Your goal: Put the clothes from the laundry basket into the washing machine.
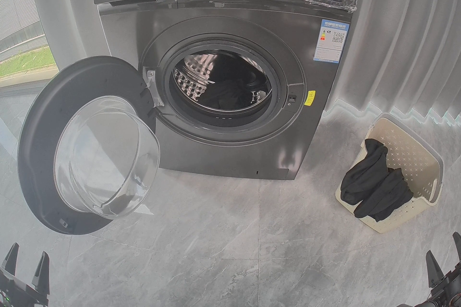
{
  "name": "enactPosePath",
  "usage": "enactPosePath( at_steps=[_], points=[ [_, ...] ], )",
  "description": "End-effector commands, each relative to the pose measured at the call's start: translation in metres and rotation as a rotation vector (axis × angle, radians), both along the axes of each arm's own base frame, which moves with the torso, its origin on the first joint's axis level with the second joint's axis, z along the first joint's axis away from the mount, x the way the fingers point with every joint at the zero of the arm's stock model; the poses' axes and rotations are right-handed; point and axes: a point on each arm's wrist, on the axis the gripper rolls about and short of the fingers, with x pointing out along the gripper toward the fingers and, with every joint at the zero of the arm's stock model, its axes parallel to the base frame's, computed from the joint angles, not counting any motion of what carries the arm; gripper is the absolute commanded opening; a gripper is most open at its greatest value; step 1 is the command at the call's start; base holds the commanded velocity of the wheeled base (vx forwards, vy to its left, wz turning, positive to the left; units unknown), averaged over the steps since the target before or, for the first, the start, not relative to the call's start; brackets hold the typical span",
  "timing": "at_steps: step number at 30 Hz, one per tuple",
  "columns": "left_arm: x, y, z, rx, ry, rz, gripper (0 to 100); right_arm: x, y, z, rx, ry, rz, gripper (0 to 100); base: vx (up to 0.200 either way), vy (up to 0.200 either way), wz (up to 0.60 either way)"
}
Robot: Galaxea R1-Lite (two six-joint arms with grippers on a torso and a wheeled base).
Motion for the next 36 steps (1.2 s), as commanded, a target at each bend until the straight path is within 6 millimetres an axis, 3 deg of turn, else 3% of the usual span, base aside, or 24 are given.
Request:
enactPosePath(
  at_steps=[1,8,15,24,32,36],
  points=[
    [0.0013,-0.0001,-0.0049,-0.001,0.02,0.001,100,0.0001,0.0004,-0.0046,-0.004,0.0,0.019,100,0.0,0.0,-0.6],
    [0.0013,-0.0001,-0.0049,-0.013,0.019,0.001,100,0.0001,0.0004,-0.0046,-0.004,0.0,0.019,100,0.0,0.0,-0.6],
    [0.0013,-0.0001,-0.0049,-0.016,0.019,0.001,100,0.0001,0.0004,-0.0046,-0.002,0.0,0.017,100,0.0,0.0,0.0],
    [0.0013,0.0001,-0.0049,-0.021,0.018,0.01,100,0.0001,0.0004,-0.0046,-0.002,0.0,0.017,100,0.2,0.0,0.0],
    [0.0013,0.0001,-0.0049,-0.014,0.019,0.01,100,0.0001,0.0004,-0.0046,-0.002,0.0,0.019,100,0.0,0.0,0.0],
    [0.0013,0.0001,-0.0049,-0.011,0.019,0.008,100,0.0001,0.0004,-0.0046,-0.004,0.0,0.019,100,0.0,0.0,-0.6]
  ],
)
